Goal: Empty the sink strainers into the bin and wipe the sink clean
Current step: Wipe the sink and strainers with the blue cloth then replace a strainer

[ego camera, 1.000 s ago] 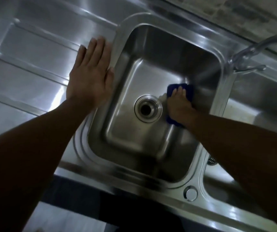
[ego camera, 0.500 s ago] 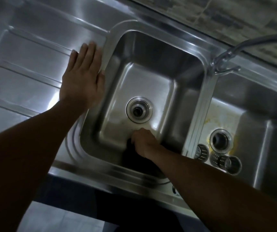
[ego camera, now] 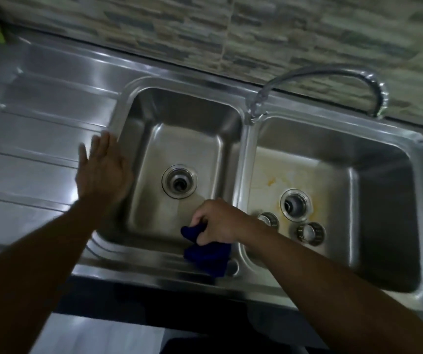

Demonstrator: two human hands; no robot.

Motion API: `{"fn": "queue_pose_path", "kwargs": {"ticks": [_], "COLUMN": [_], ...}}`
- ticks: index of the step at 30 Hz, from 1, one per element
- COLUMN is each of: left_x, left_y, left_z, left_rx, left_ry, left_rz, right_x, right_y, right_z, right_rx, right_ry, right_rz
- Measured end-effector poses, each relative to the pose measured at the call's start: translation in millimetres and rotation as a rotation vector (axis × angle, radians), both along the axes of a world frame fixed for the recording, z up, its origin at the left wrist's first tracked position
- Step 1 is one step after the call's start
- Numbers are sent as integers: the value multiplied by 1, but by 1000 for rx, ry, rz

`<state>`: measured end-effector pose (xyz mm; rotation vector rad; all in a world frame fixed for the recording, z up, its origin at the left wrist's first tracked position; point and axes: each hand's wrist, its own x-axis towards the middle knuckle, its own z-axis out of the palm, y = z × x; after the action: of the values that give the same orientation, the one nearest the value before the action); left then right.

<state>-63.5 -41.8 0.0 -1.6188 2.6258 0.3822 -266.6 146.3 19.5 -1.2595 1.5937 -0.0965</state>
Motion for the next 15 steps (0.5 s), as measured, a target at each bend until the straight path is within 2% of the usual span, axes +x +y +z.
{"fn": "queue_pose_path", "kwargs": {"ticks": [3,6,10,11,14,15], "left_x": [-3,-12,-17,-17,-19,-20], "left_y": [82,152,218,227,231,230], "left_z": [4,3,2,3,5,5], "left_rx": [85,163,208,209,212,204], "left_ry": [38,-9,-90,-109,-97,-85], "left_rz": [-33,-88,-132,-146,-146,-147], "right_x": [-12,-34,-35,-27,-7,-7], "right_y": [25,59,106,115,129,125], "right_z": [36,57,34,21,-27,-39], "right_rx": [-106,-230,-510,-534,-575,-592], "right_ry": [-25,27,168,179,398,445], "right_rz": [-31,-169,-443,-399,-41,-30]}}
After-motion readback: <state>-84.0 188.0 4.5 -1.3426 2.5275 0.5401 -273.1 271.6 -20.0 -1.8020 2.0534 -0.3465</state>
